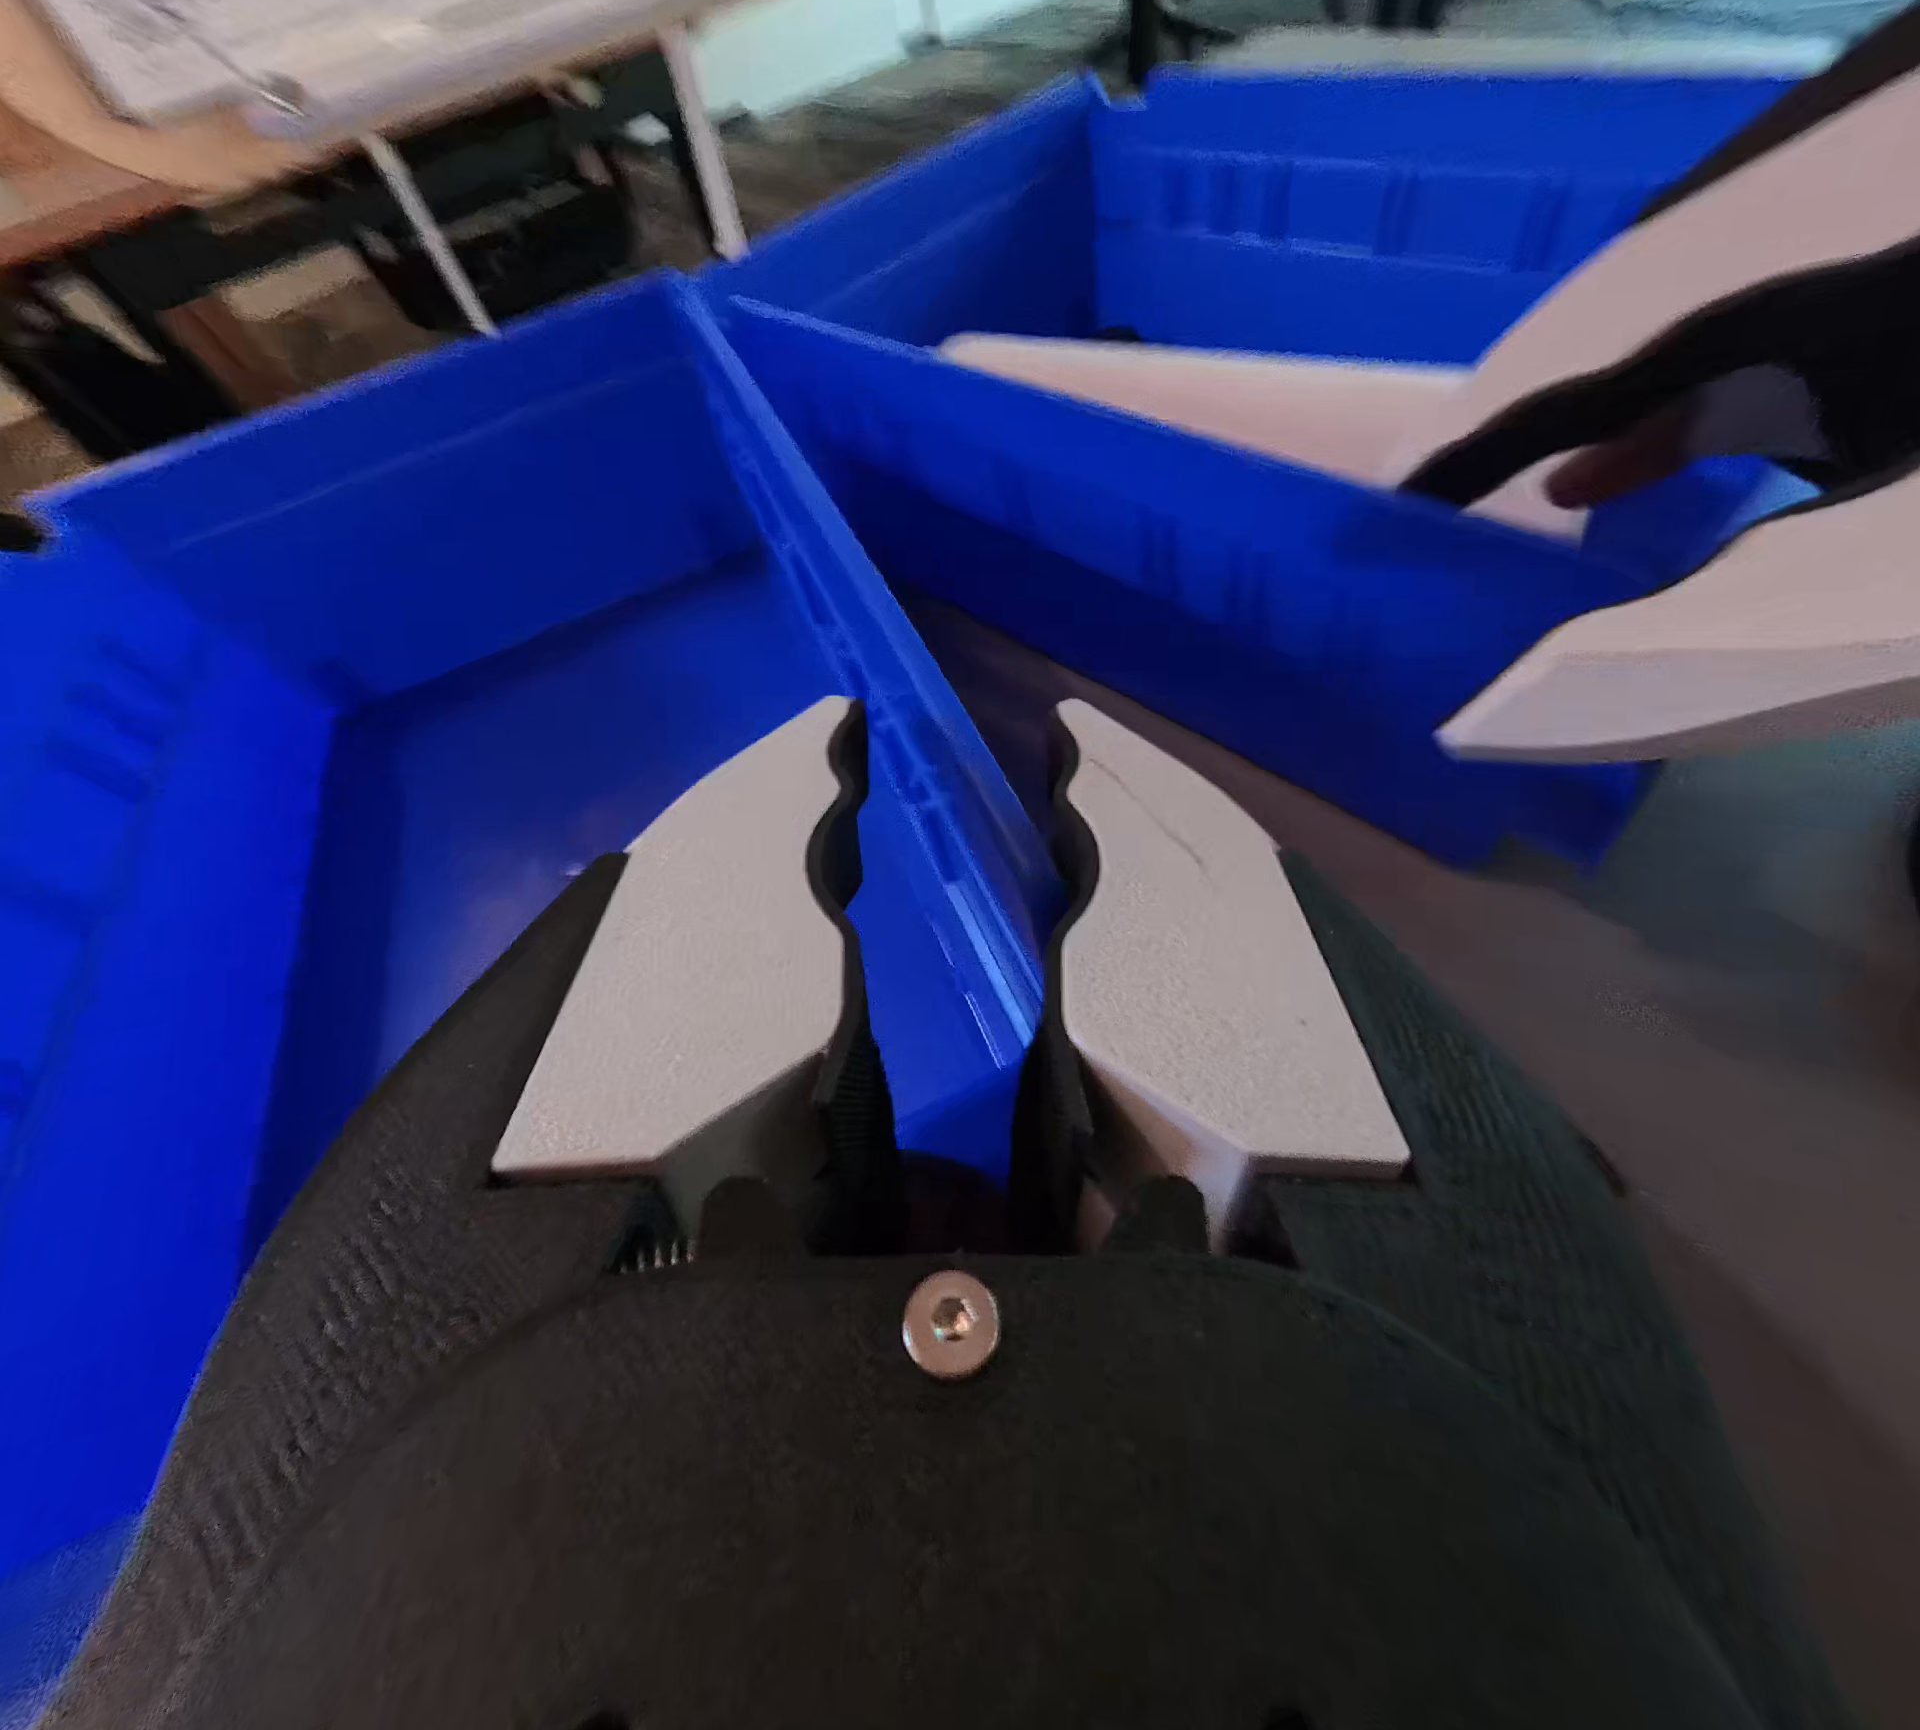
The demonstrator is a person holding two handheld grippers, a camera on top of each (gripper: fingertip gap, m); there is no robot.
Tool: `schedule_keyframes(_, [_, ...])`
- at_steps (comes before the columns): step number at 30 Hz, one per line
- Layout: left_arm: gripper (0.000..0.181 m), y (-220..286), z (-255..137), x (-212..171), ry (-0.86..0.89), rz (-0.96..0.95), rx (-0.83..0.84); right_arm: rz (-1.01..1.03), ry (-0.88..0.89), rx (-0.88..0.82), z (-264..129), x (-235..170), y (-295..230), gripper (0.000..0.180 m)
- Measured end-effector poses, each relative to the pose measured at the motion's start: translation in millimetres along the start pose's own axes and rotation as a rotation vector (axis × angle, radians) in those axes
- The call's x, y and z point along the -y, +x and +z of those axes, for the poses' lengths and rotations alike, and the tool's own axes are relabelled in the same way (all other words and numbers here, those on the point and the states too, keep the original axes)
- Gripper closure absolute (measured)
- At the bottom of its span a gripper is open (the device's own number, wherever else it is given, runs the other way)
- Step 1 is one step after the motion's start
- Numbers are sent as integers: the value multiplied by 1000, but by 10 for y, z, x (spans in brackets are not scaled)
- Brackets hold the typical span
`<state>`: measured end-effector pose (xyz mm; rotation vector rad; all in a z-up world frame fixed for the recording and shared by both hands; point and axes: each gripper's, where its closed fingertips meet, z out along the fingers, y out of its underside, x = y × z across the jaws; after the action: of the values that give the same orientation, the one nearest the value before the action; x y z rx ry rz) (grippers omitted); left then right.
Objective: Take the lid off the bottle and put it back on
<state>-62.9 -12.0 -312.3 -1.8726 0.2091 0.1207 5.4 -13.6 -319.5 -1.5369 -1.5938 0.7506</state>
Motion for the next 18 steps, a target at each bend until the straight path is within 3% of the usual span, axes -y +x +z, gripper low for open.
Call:
schedule_keyframes(3, [128, -63, -249, 385, 176, -3, 154, 76, 260, -13, -441, 306, 142, 141])
schedule_keyframes(6, [126, 210, -367, 695, 305, -44, 114, 185, 384, -253, -940, 255, 723, 124])
schedule_keyframes(9, [116, 579, -169, 637, 214, -124, -48, 224, 340, -569, -1321, -151, 1330, 101])
schedule_keyframes(11, [107, 729, -15, 505, 123, -165, -109, 269, 242, -651, -1401, -485, 1515, 100])
schedule_keyframes(16, [116, 995, 246, 167, -88, -205, -191, 399, 13, -597, -1182, -1066, 1570, 119])
schedule_keyframes(18, [134, 960, 324, 115, -118, -172, -143, 373, -38, -550, -1088, -1107, 1504, 153])
